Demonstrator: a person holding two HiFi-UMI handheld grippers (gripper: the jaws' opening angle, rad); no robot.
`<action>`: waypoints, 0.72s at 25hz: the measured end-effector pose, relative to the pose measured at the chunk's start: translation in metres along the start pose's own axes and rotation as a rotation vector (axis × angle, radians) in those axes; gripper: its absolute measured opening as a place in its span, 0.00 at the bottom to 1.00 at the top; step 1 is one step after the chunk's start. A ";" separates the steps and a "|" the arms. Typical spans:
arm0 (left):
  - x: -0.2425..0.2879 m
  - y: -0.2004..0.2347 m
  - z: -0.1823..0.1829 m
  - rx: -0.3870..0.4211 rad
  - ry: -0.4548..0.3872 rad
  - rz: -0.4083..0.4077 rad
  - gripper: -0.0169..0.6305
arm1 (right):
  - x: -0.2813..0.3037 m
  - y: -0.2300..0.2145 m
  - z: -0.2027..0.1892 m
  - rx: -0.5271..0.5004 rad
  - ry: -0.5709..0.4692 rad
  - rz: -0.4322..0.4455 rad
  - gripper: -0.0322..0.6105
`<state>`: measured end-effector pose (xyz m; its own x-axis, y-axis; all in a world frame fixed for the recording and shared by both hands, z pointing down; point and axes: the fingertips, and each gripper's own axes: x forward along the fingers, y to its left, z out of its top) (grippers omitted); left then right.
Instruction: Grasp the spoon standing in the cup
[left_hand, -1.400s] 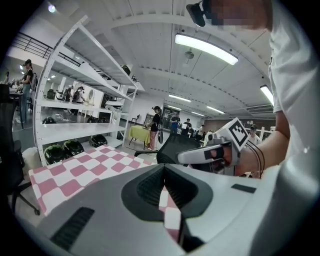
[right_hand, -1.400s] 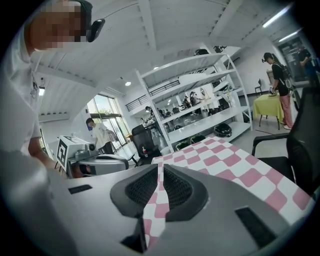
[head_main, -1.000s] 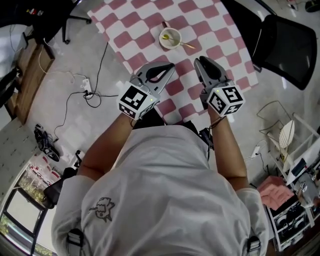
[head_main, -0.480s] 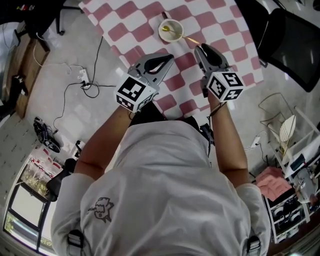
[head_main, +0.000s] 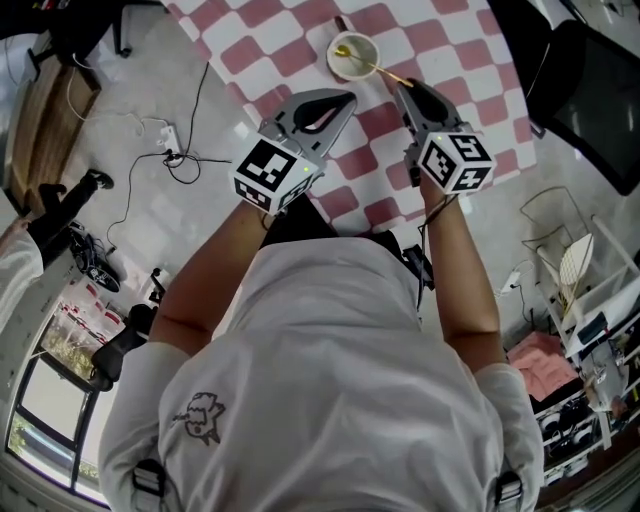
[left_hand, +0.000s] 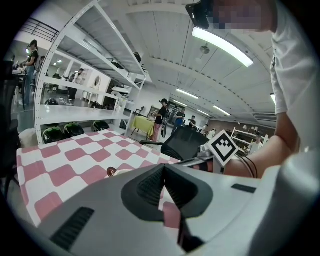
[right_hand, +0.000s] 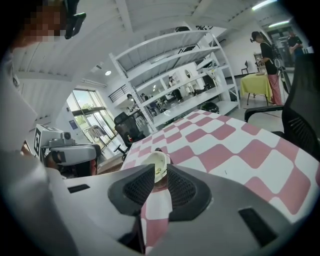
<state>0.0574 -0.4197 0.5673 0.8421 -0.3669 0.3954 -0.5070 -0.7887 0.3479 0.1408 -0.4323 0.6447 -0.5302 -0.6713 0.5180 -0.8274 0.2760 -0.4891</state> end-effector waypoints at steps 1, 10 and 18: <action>-0.002 0.002 -0.001 -0.003 0.002 0.004 0.05 | 0.001 0.000 0.000 -0.001 0.001 -0.001 0.17; -0.008 0.007 -0.007 -0.017 0.004 0.025 0.05 | 0.001 -0.002 0.000 -0.012 0.008 -0.014 0.11; -0.018 0.001 -0.004 -0.018 -0.022 0.049 0.05 | -0.007 0.011 0.008 -0.045 -0.010 0.000 0.10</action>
<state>0.0407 -0.4120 0.5636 0.8200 -0.4156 0.3935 -0.5506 -0.7604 0.3443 0.1372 -0.4305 0.6302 -0.5282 -0.6779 0.5114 -0.8353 0.3064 -0.4565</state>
